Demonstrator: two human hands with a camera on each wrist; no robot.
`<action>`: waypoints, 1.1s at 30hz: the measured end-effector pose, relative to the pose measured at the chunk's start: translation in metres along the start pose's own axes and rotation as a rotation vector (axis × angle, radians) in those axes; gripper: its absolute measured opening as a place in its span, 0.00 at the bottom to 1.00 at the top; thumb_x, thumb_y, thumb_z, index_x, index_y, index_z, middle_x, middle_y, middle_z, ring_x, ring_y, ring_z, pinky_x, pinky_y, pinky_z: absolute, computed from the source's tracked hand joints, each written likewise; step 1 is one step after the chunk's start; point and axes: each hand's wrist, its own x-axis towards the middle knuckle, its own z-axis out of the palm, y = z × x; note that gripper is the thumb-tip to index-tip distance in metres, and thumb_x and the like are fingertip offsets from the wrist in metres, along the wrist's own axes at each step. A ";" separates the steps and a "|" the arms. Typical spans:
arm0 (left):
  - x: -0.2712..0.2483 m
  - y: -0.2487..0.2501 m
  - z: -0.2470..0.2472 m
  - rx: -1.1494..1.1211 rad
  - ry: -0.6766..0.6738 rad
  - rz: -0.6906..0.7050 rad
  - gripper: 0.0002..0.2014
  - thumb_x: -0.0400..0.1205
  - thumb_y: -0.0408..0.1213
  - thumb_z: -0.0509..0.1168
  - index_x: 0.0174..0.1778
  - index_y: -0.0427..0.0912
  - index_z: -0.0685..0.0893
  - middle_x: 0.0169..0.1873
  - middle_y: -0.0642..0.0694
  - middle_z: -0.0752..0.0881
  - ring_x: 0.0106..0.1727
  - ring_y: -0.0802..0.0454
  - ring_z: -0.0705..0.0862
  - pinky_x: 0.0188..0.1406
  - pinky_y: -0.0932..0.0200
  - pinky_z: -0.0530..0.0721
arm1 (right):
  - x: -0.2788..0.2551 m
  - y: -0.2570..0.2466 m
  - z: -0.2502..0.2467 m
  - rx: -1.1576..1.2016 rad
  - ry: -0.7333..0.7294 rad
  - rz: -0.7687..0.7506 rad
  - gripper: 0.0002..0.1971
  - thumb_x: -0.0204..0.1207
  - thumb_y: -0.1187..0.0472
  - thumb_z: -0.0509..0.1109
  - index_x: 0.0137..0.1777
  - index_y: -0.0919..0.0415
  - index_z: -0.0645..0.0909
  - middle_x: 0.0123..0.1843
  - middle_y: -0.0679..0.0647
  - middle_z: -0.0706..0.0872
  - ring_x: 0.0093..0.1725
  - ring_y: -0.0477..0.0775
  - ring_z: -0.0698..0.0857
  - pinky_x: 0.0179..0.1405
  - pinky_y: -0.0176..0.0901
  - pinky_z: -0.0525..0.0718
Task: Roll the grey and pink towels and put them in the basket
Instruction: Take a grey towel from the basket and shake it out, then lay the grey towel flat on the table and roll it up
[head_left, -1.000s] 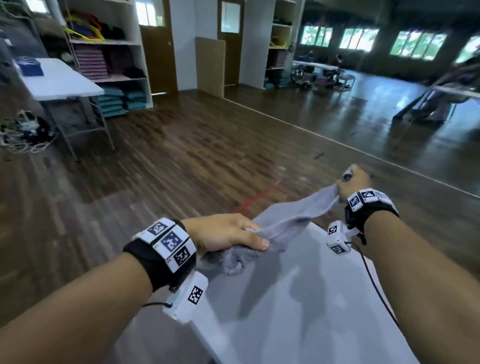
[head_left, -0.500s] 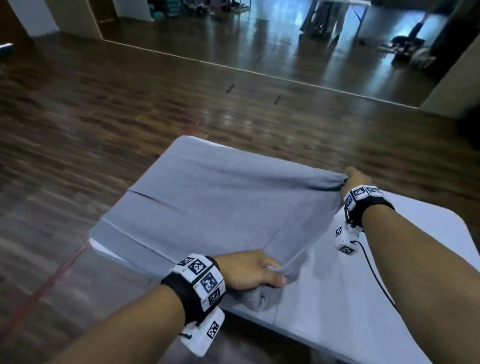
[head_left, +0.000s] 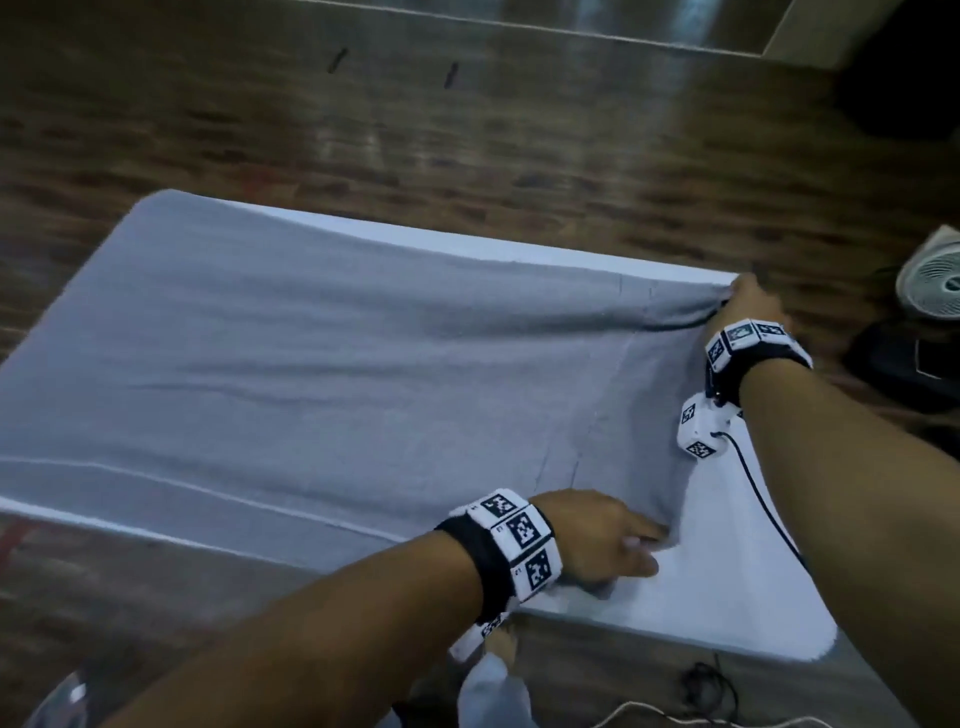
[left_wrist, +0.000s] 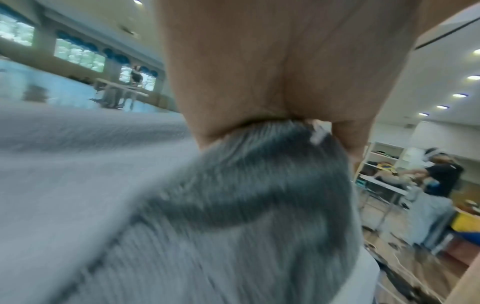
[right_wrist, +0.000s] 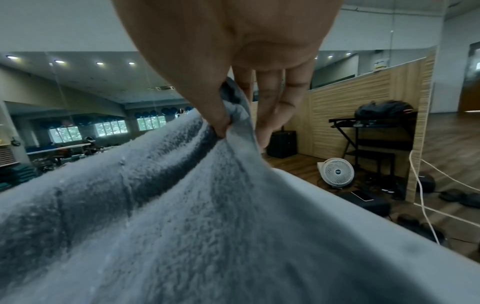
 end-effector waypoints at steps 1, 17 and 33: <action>0.011 0.010 0.000 0.053 -0.013 0.036 0.21 0.85 0.54 0.60 0.73 0.52 0.75 0.61 0.41 0.84 0.58 0.41 0.81 0.60 0.49 0.79 | 0.007 0.011 -0.001 0.022 -0.025 0.024 0.15 0.76 0.63 0.55 0.62 0.59 0.70 0.68 0.67 0.76 0.63 0.74 0.79 0.59 0.62 0.78; -0.079 -0.173 -0.101 -0.010 0.205 -0.575 0.23 0.86 0.54 0.59 0.75 0.48 0.75 0.70 0.46 0.81 0.68 0.46 0.80 0.64 0.59 0.73 | -0.036 -0.128 0.092 0.077 -0.516 -0.275 0.20 0.77 0.53 0.63 0.66 0.59 0.70 0.68 0.64 0.73 0.59 0.71 0.80 0.63 0.59 0.80; -0.241 -0.517 -0.285 -0.105 0.545 -0.960 0.29 0.82 0.48 0.64 0.79 0.48 0.69 0.79 0.38 0.67 0.77 0.36 0.70 0.76 0.46 0.69 | -0.050 -0.409 0.200 0.027 -0.636 -0.042 0.28 0.80 0.46 0.60 0.78 0.51 0.60 0.82 0.61 0.56 0.76 0.75 0.66 0.76 0.64 0.66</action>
